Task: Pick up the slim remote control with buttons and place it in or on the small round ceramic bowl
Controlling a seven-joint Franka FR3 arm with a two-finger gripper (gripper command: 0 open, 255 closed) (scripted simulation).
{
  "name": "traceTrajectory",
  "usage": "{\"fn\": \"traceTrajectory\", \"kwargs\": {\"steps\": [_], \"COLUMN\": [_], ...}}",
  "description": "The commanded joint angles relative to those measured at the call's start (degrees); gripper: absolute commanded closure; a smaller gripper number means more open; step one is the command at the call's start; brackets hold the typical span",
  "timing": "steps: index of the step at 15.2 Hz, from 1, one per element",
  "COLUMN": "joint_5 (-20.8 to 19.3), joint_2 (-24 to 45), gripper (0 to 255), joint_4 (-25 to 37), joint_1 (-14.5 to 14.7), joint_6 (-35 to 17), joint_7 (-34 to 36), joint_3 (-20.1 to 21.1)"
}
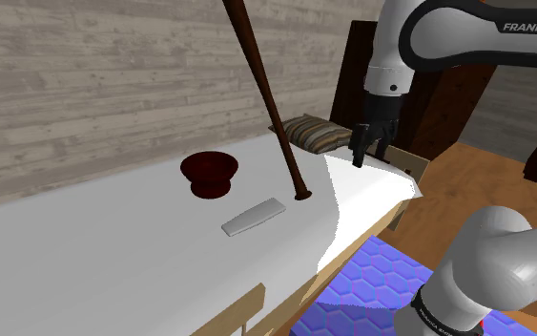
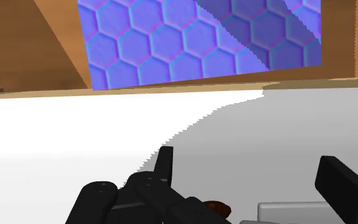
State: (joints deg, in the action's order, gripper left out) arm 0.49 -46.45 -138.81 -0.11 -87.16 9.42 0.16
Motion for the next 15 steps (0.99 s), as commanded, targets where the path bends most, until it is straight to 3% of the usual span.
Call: {"fn": "traceTrajectory", "kwargs": {"steps": [1, 8, 15], "joint_5": [0.0, 9.2, 14.7], "joint_2": [0.0, 3.0, 13.4], "gripper": [0, 0, 0], "joint_4": [0.0, -5.1, -4.1], "joint_1": [0.0, -3.2, -7.9], "joint_6": [0.0, -10.1, -22.4], "joint_7": [0.0, 25.4, 50.2], "joint_3": [0.0, 11.9, 23.9]}}
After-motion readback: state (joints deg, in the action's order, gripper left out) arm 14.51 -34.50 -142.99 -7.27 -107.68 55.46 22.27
